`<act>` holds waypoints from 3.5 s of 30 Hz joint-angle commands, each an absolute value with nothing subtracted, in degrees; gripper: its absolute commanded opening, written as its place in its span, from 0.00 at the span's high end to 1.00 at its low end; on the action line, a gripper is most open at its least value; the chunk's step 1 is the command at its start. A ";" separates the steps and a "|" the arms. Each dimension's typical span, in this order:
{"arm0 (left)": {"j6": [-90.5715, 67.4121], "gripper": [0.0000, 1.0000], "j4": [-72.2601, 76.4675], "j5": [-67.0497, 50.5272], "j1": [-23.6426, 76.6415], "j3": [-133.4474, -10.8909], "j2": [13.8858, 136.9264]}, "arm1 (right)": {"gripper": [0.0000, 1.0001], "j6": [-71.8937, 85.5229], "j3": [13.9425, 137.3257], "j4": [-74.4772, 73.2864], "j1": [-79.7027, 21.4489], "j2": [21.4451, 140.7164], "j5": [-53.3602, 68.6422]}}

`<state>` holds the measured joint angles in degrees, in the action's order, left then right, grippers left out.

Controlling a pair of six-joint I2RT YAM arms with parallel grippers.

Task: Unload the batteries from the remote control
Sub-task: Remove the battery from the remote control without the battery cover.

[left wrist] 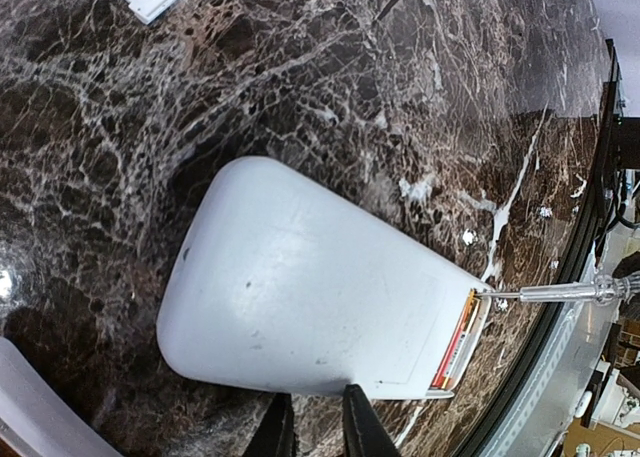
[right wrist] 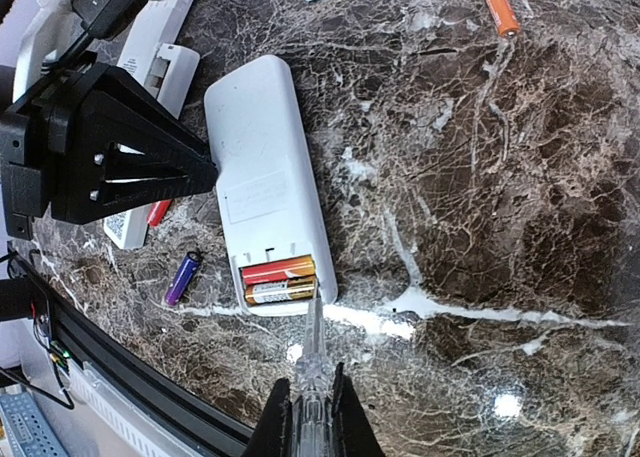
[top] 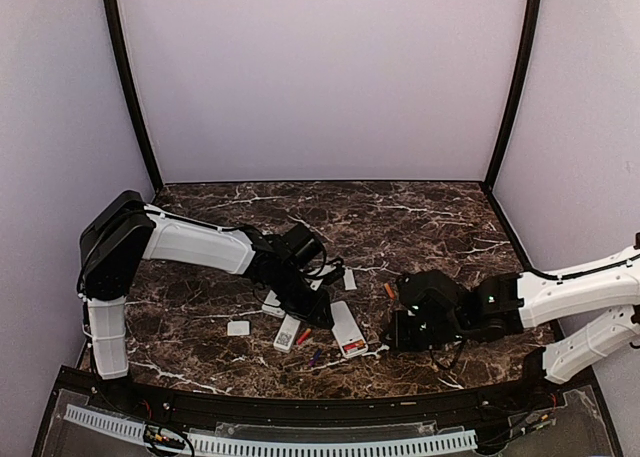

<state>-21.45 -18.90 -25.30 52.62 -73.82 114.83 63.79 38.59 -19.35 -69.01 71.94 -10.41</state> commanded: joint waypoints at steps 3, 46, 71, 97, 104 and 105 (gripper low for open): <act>-21.04 0.83 -19.41 -22.73 53.05 -73.21 117.77 | 1.00 70.34 29.88 -9.93 -68.73 70.96 -15.55; -16.67 0.67 -19.93 -20.11 52.20 -74.13 111.78 | 1.00 63.28 26.44 -8.66 -68.37 55.04 -21.94; -9.77 0.26 -25.61 -13.68 50.98 -83.57 117.36 | 1.00 48.24 35.64 -11.43 -66.82 67.85 -15.57; -3.83 0.52 -28.11 -8.78 55.17 -84.76 122.07 | 1.00 45.79 38.68 -16.59 -66.74 71.05 -15.84; -3.07 0.54 -29.03 -6.82 56.12 -85.07 122.75 | 1.00 45.74 38.58 -17.92 -66.77 70.75 -15.81; -3.08 0.54 -29.06 -6.65 56.23 -85.12 122.77 | 1.00 45.74 38.58 -18.07 -66.78 70.74 -15.82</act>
